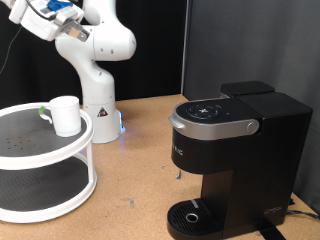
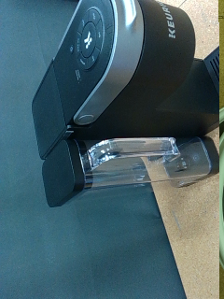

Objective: Make a cup of coffee with the keurig machine

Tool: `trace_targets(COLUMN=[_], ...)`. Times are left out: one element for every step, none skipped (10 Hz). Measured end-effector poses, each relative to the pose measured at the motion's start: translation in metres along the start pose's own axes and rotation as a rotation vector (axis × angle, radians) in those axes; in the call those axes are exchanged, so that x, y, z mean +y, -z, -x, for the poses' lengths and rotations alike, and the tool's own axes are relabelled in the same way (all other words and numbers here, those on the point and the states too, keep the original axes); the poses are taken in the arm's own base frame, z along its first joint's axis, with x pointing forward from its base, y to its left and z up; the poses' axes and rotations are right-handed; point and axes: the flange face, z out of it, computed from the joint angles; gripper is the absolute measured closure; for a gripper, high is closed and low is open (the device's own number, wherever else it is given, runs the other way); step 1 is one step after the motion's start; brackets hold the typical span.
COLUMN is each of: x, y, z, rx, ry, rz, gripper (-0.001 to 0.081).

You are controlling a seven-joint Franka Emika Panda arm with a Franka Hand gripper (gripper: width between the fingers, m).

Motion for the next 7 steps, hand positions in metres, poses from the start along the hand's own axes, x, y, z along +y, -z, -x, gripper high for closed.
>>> trace_targets(x=[0.000,0.001,0.003,0.005,0.007,0.009,0.011], y=[-0.001,-0.002,0.000,0.005,0.013,0.023,0.033], z=[0.000,0.003,0.008,0.016,0.026,0.036,0.043], rx=[-0.002,-0.020,-0.043,-0.061,-0.077,-0.074,-0.050], ry=[-0.005,-0.018,-0.026,-0.037,-0.049,-0.057,-0.058], rz=[-0.002,-0.005,-0.001,0.009,0.021,0.032,0.042], gripper=[0.0805,0.0805,0.0805,0.0805,0.0805,0.0805,0.0805])
